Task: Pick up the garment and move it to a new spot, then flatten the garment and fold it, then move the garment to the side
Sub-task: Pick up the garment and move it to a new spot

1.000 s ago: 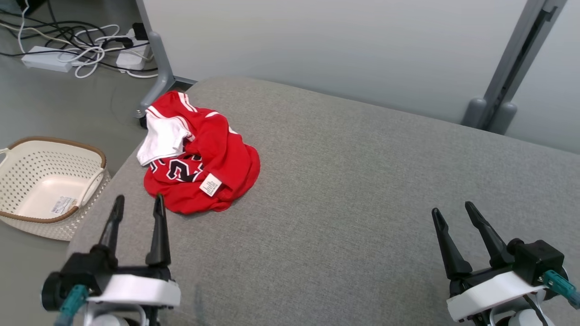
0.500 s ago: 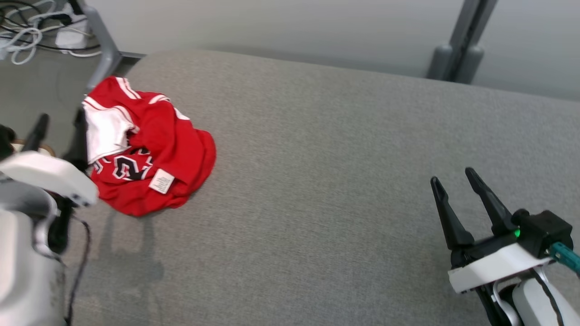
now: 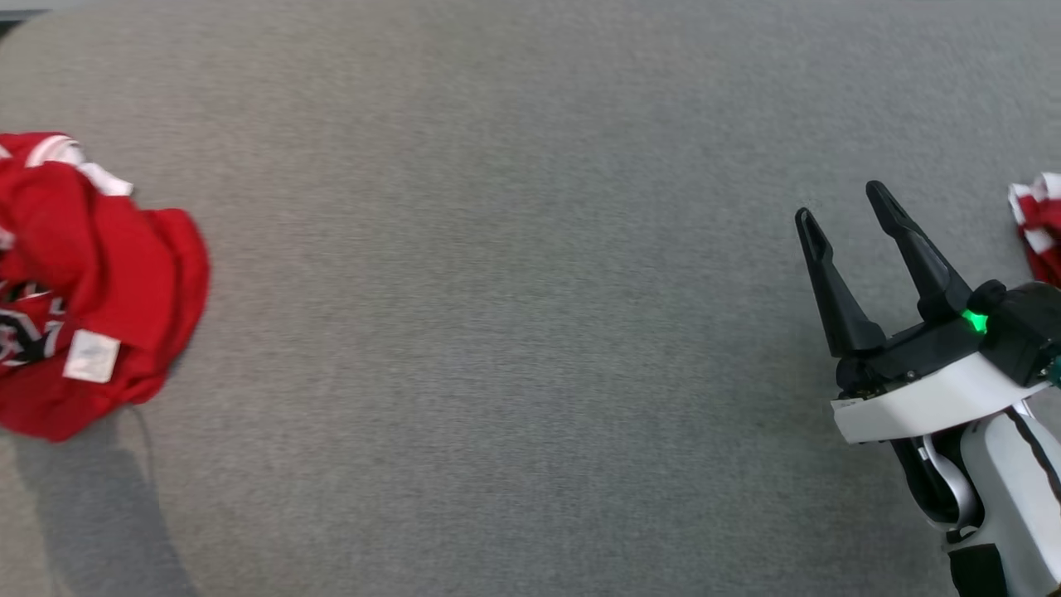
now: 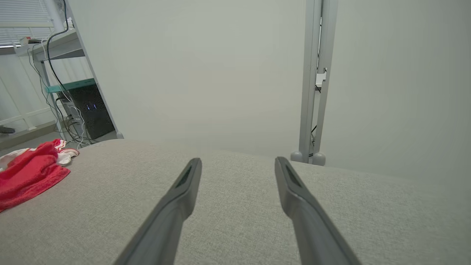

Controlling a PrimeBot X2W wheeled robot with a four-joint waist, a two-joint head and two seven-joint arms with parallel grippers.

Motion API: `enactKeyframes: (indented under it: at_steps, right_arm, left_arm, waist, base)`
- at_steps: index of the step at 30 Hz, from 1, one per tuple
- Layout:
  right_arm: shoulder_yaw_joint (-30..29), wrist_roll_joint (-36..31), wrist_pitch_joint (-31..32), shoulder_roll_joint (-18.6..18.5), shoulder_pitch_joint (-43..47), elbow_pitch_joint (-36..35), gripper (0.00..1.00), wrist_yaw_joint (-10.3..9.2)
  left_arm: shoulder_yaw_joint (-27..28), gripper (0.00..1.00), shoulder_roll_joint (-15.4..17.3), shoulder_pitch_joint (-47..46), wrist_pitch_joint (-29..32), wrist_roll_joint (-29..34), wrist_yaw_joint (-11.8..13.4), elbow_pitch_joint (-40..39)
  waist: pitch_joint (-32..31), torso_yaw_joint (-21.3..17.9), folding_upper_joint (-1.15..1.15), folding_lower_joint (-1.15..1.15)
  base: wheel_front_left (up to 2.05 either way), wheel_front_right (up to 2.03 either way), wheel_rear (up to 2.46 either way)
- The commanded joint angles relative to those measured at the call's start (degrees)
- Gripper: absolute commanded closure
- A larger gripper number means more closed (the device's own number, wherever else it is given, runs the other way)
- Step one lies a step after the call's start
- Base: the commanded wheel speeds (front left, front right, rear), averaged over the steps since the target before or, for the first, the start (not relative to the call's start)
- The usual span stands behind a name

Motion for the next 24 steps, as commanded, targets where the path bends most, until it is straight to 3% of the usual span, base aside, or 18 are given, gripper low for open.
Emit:
enactKeyframes:
  at_steps: [1, 6, 9, 10, 11, 12, 13, 24]
  right_arm:
    - [-0.23, 0.43, -0.24, -0.31, -0.72, -0.32, 0.00, 0.01]
    - [-0.95, 0.70, -0.24, -0.06, -1.09, -0.67, 0.00, 0.01]
    - [-1.42, 0.78, -0.24, 0.16, -0.58, -0.68, 0.00, 0.01]
    - [-1.51, 0.74, -0.24, 0.22, -0.42, -0.68, 0.00, 0.01]
    - [-1.61, 0.70, -0.24, 0.27, -0.26, -0.63, 0.00, 0.01]
    - [-1.73, 0.63, -0.24, 0.28, -0.13, -0.55, 0.00, 0.01]
    - [-1.79, 0.56, -0.24, 0.30, -0.03, -0.46, 0.00, 0.01]
    - [-1.13, 0.31, -0.24, 1.39, 0.90, 0.96, 0.00, 0.01]
  left_arm:
    - [-0.11, 0.00, 0.80, -0.88, 1.95, -0.23, 0.79, 2.88]
    - [-0.86, 0.00, 3.22, -0.57, 4.28, 1.06, 2.99, 9.70]
    - [-1.27, 0.00, 3.50, -0.83, 6.31, 0.77, 2.21, 12.95]
    - [-1.59, 0.11, 3.47, -0.85, 7.56, 0.71, 1.53, 14.05]
    - [-1.86, 0.44, 3.14, -0.81, 8.24, 0.57, 0.96, 14.84]
    - [-2.09, 0.67, 2.98, -1.05, 8.62, 0.46, 0.45, 15.40]
    - [-2.24, 1.00, 3.02, -1.36, 8.52, 0.42, 0.16, 15.72]
    - [-4.49, 1.00, 6.01, -4.44, 0.59, 2.29, -3.14, 16.15]
  waist:
    - [3.82, -4.36, 0.00, 0.00]
    - [4.76, -6.67, 0.00, 0.00]
    - [4.83, -7.16, 0.00, 0.00]
    - [4.82, -7.20, 0.00, 0.00]
    - [4.82, -7.19, 0.00, 0.00]
    - [4.79, -7.12, 0.00, 0.00]
    - [4.75, -7.01, 0.00, 0.00]
    - [0.56, -5.70, 0.00, 0.00]
  base:
    - [0.00, 0.00, 0.00]
    - [0.00, 0.00, 0.00]
    - [0.00, 0.00, 0.00]
    - [0.00, 0.00, 0.00]
    - [0.00, 0.00, 0.00]
    - [0.00, 0.00, 0.00]
    - [0.00, 0.00, 0.00]
    - [0.00, 0.00, 0.00]
